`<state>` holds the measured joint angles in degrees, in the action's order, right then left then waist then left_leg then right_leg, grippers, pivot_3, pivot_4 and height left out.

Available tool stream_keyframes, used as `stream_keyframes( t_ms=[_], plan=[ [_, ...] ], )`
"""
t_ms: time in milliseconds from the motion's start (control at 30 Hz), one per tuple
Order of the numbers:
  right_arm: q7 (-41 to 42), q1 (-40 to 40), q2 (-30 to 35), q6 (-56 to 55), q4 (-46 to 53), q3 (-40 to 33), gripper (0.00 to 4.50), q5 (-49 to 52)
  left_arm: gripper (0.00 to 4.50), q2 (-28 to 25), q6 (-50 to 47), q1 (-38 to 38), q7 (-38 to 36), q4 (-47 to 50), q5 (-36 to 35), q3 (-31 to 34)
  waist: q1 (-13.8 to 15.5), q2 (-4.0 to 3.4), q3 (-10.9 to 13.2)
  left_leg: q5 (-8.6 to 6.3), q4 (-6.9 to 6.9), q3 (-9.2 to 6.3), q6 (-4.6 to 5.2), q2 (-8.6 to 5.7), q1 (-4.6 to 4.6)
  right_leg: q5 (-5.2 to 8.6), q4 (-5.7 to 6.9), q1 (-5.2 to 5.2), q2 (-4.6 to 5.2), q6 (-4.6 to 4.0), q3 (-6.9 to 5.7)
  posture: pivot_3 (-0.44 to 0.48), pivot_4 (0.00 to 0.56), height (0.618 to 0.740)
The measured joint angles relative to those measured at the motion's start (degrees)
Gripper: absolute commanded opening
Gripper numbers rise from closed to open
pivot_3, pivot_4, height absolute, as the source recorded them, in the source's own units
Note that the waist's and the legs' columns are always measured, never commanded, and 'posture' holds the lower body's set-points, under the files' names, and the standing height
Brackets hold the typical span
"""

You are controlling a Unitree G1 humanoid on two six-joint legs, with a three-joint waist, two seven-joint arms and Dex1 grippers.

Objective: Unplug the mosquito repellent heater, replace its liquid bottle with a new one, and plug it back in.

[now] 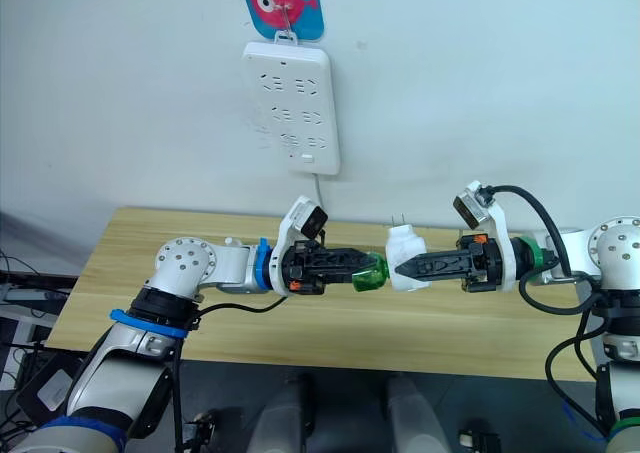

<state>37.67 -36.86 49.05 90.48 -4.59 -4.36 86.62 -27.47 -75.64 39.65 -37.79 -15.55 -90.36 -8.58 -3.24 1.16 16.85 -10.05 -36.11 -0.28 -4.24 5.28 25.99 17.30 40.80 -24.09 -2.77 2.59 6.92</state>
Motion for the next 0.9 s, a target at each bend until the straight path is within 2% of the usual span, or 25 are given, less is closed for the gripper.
stream_keyframes(
  t_ms=[100,233,367,500,533,567,600,667,700,800,900],
  plan=[
    [-1.44,0.64,0.38,0.45,-0.81,-1.26,2.99,-0.16,4.46,0.73,-0.4,-0.43,1.27,-0.71,0.45,4.37,-0.01,0.0,0.0,0.0,0.0,0.04,0.0,-0.01,0.0,0.0,0.0,0.0,0.0,0.01,0.03,-0.067,0.308,0.74],
    [-2.07,0.64,-0.13,1.25,-0.94,-1.34,2.99,0.0,4.46,3.24,-2.6,-0.33,3.53,-0.9,0.23,6.86,0.01,0.01,0.01,0.0,0.0,0.06,0.0,-0.01,0.01,0.0,-0.03,0.01,0.02,0.01,0.04,-0.073,0.308,0.74],
    [-3.17,0.4,-0.15,1.45,-5.02,-3.4,2.99,0.0,4.46,0.8,-3.73,-1.74,3.25,0.56,1.63,10.23,-0.23,0.01,0.01,0.0,0.03,0.09,0.0,0.01,-0.03,0.0,-0.02,-0.01,0.01,0.01,0.08,-0.075,0.307,0.74],
    [-4.67,-0.99,-0.27,1.53,-10.18,-5.72,2.99,0.03,4.46,-6.23,2.7,-6.23,-5.0,11.17,13.94,8.7,-0.26,0.01,0.06,0.0,0.07,0.22,-0.02,0.02,-0.07,0.0,-0.07,-0.02,0.01,0.0,0.16,-0.071,0.306,0.74],
    [-5.23,-1.92,-0.48,1.54,-11.37,-5.86,2.99,0.1,4.46,-7.81,7.77,-7.13,-8.21,14.44,18.9,6.83,-0.2,0.0,0.07,0.0,0.07,0.26,-0.03,0.02,-0.07,-0.01,-0.09,-0.03,0.01,0.0,0.19,-0.064,0.305,0.74],
    [-5.73,-3.07,-0.54,1.55,-12.62,-5.93,2.99,0.26,4.46,-9.41,18.47,-8.54,-13.36,19.32,28.39,3.66,-0.04,-0.01,0.08,0.0,0.08,0.32,-0.04,0.0,-0.08,-0.01,-0.15,-0.01,0.04,-0.01,0.23,-0.064,0.305,0.74],
    [-6.08,-3.63,-0.53,1.54,-13.35,-6.3,2.99,0.47,4.46,-9.03,31.67,-9.75,-17.19,21.89,38.44,0.79,0.12,-0.03,0.07,0.0,0.13,0.39,-0.04,0.0,-0.11,-0.03,-0.33,0.06,0.07,-0.04,0.26,-0.064,0.305,0.74],
    [-6.52,-4.09,-0.54,1.55,-13.7,-6.3,2.99,0.7,4.46,-6.84,51.42,-10.5,-20.44,21.45,51.71,-2.27,0.53,-0.03,0.08,0.0,0.14,0.42,-0.04,0.04,-0.07,-0.08,-0.57,0.08,0.07,-0.08,0.27,-0.051,0.303,0.74],
    [-6.63,-4.11,-0.6,1.55,-13.77,-6.28,2.99,0.84,4.46,-4.62,70.27,-10.37,-20.12,17.37,62.96,-4.16,0.97,-0.07,0.05,0.0,0.17,0.46,-0.03,0.05,-0.07,-0.25,-0.84,0.18,0.08,-0.23,0.31,-0.051,0.303,0.74],
    [-7.03,-4.38,-1.08,1.55,-13.83,-6.2,2.99,1.38,4.46,-1.19,105.77,-8.36,-18.06,4.85,80.88,-5.08,1.56,-0.04,0.07,-0.02,0.18,0.62,0.0,-0.02,0.03,-0.33,-1.06,0.16,0.18,-0.16,0.45,-0.042,0.301,0.74],
    [-7.88,-5.17,-2.01,1.55,-13.87,-5.64,2.99,2.59,4.46,1.68,128.41,-3.92,-13.74,-4.93,91.04,-4.9,1.58,-0.04,0.07,-0.02,0.12,0.57,0.01,-0.04,0.45,-0.41,-1.11,-0.09,0.21,-0.02,0.4,-0.04,0.297,0.74]
  ],
)
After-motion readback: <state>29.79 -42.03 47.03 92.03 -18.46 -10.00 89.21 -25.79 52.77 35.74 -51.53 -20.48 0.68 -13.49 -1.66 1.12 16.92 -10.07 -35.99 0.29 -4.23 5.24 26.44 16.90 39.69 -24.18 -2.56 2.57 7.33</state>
